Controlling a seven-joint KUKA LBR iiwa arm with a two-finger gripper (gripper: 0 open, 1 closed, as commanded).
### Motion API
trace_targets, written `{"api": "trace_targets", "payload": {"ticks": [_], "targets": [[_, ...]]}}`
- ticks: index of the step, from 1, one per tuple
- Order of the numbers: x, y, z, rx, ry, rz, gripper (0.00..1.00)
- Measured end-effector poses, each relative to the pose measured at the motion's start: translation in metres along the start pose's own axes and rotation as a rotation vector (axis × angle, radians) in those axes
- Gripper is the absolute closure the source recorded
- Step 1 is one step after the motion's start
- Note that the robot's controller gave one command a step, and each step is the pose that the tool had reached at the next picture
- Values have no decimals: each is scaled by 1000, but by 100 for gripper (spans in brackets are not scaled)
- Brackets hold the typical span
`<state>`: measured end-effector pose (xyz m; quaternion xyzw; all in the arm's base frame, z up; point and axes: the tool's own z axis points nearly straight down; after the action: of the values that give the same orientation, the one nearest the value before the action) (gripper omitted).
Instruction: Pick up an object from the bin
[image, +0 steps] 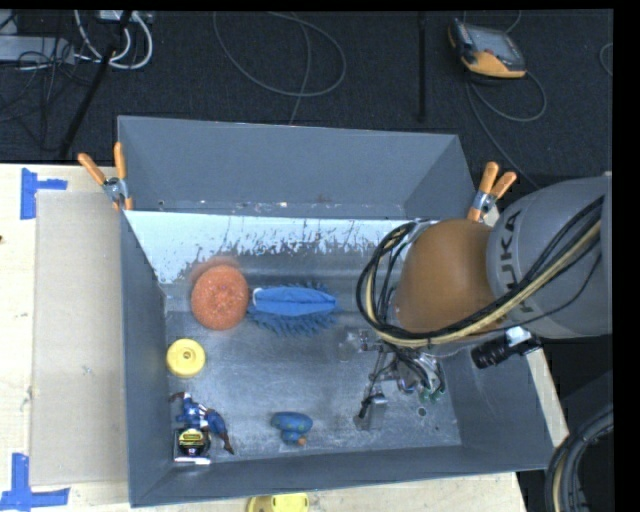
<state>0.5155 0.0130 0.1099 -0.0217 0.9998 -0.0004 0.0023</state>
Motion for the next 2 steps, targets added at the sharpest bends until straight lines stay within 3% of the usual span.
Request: {"api": "trace_targets", "payload": {"ticks": [1,2], "targets": [[-4,41,31,-1,6,-137,0],[2,45,-4,-4,16,-153,0]]}}
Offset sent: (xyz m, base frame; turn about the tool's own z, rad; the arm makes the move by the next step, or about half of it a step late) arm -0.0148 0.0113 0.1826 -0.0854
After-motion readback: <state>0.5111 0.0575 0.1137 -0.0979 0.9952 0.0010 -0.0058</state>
